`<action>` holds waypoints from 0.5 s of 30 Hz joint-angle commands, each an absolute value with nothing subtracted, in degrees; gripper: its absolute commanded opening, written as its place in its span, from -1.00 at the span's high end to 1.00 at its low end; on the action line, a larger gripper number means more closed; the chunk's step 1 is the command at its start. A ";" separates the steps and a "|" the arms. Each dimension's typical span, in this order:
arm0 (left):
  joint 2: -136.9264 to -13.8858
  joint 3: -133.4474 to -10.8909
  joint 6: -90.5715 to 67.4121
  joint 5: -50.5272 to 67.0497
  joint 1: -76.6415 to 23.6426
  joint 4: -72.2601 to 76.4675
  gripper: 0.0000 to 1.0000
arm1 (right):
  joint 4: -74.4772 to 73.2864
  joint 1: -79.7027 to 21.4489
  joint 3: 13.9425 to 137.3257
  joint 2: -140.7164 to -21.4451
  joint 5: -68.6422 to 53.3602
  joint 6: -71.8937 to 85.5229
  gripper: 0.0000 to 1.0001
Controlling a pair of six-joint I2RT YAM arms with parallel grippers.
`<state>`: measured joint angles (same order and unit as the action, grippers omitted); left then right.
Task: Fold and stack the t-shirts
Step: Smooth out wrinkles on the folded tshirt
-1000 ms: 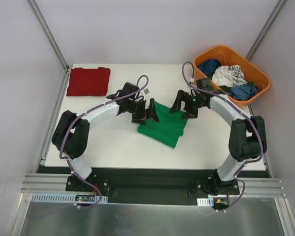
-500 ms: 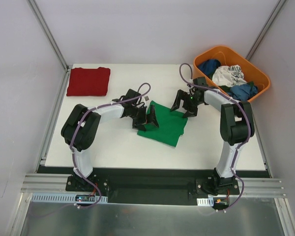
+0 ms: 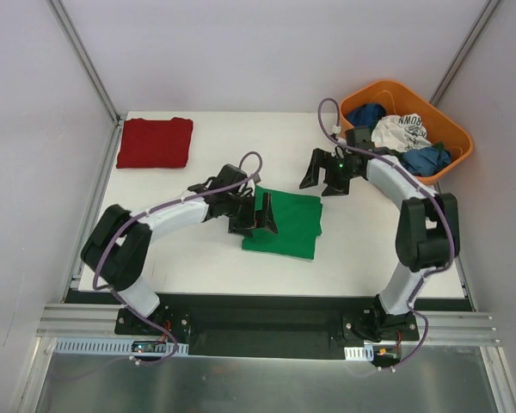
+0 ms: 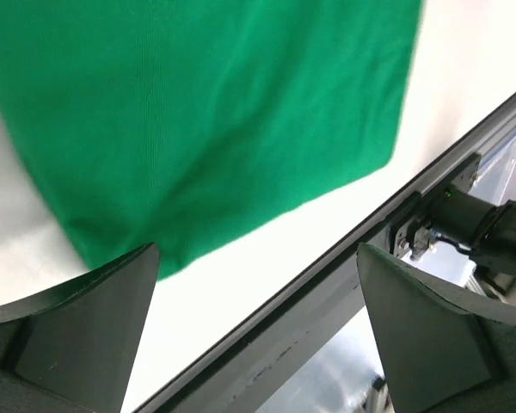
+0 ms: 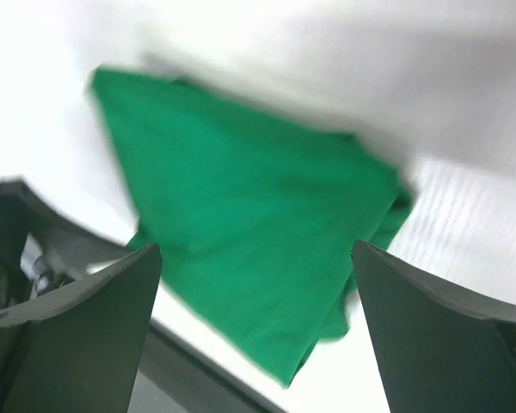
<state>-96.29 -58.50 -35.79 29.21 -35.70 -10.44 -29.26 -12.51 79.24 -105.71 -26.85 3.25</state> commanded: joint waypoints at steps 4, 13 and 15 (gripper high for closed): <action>-87.79 -60.28 -32.09 20.74 -35.25 -12.65 -0.99 | -22.24 -14.93 62.07 -82.64 -45.25 5.71 -0.93; -105.46 -76.45 -32.43 26.36 -30.41 -12.66 -0.99 | -16.44 -21.01 43.95 -75.93 -50.18 11.60 -0.93; -108.71 -79.71 -32.52 28.03 -30.41 -12.66 -0.98 | -15.65 -21.09 42.81 -76.99 -51.06 11.78 -0.93</action>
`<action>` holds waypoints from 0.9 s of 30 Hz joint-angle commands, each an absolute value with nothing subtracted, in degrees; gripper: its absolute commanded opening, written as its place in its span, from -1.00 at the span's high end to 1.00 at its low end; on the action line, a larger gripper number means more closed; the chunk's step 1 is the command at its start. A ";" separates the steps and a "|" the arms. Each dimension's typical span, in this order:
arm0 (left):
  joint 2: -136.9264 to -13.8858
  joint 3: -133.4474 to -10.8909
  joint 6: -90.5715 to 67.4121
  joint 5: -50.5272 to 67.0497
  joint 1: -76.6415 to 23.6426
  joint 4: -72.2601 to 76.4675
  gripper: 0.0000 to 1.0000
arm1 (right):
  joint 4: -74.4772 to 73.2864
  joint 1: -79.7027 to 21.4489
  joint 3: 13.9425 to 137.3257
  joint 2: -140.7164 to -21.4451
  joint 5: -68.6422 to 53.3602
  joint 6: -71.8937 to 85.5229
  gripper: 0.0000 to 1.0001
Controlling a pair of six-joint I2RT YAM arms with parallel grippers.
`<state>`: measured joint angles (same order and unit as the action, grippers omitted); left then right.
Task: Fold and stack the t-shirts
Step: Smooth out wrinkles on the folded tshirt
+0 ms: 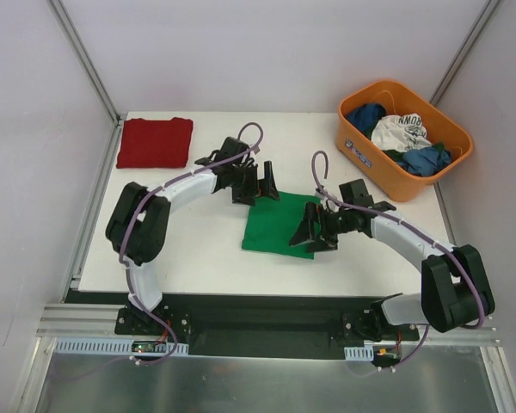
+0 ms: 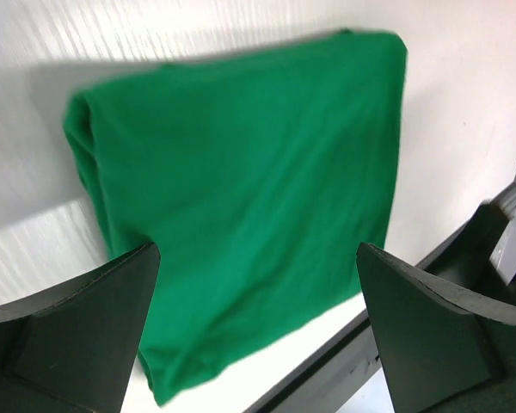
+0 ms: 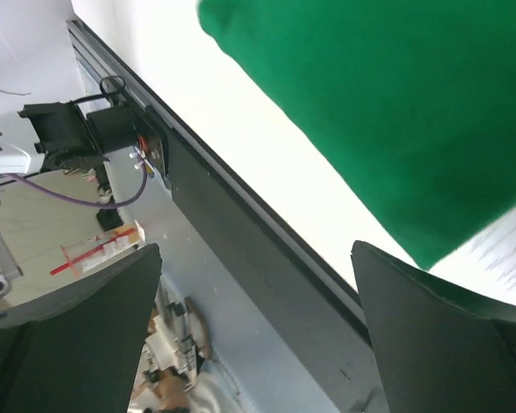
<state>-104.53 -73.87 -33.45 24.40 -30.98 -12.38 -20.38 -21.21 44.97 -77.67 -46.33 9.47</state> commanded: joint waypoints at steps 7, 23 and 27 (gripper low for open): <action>-113.20 -79.98 -33.75 26.55 -30.32 -12.66 -0.99 | -14.06 -20.83 42.10 -84.44 -46.58 10.02 -0.93; -110.23 -76.55 -32.79 26.89 -28.12 -12.57 -0.98 | -20.73 -19.42 44.82 -86.76 -40.08 7.47 -0.93; -104.95 -75.59 -31.38 26.55 -28.13 -12.83 -0.99 | -26.09 -19.42 48.16 -80.08 -37.19 4.84 -0.93</action>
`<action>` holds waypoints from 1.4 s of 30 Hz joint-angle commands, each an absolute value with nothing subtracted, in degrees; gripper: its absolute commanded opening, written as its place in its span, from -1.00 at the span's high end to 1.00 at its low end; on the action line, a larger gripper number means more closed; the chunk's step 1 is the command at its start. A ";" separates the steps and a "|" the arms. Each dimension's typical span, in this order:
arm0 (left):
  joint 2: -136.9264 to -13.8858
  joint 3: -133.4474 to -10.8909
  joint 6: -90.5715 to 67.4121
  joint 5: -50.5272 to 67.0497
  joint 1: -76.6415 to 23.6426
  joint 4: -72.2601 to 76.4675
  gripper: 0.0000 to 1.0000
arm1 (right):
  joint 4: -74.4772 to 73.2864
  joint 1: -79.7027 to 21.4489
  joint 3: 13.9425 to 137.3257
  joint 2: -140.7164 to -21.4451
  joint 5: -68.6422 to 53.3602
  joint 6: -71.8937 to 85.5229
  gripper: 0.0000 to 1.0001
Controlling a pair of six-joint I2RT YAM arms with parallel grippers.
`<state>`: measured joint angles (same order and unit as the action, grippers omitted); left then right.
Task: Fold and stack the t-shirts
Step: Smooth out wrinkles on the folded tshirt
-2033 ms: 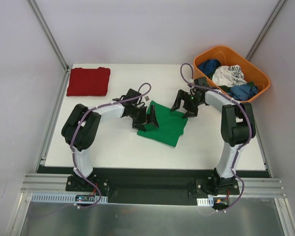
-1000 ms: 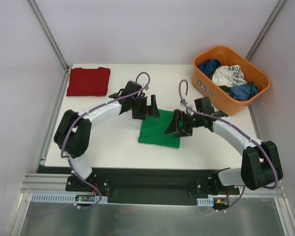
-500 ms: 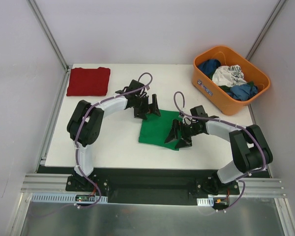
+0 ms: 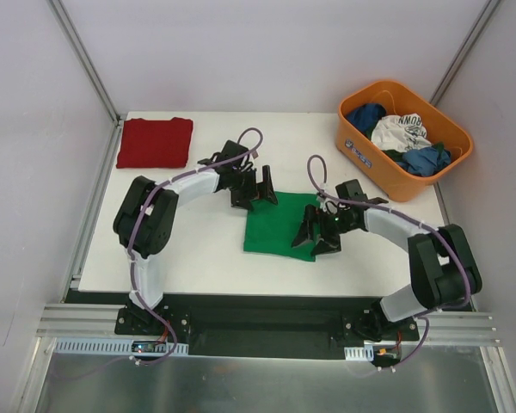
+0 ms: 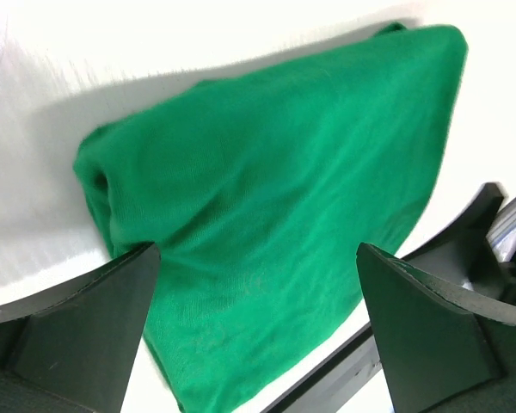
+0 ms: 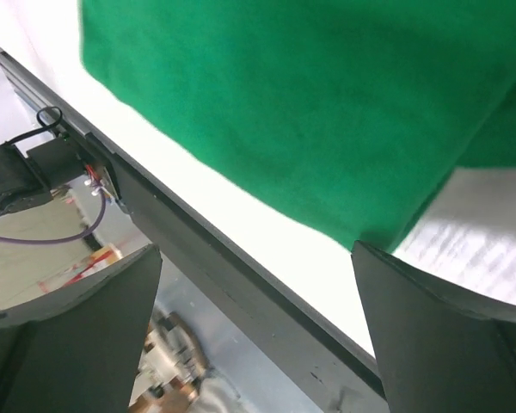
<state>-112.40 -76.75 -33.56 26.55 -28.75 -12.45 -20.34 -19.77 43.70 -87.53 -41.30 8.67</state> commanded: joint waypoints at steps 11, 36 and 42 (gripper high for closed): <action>-93.95 -68.38 -28.56 13.63 -28.12 -19.86 -0.99 | -33.66 -17.93 52.29 -59.77 -18.84 1.23 -0.93; -116.89 -75.58 -35.15 10.29 -35.15 -24.87 0.06 | -35.51 -13.89 50.01 -56.69 -15.91 -1.32 -0.93; -120.49 -78.13 -37.35 4.67 -37.09 -28.91 0.62 | -34.37 -13.71 48.78 -57.30 -16.44 -1.41 -0.93</action>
<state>-115.28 -78.17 -35.83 12.36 -35.62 -21.93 -35.33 -14.22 49.60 -58.02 -15.75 -0.16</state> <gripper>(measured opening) 0.263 0.966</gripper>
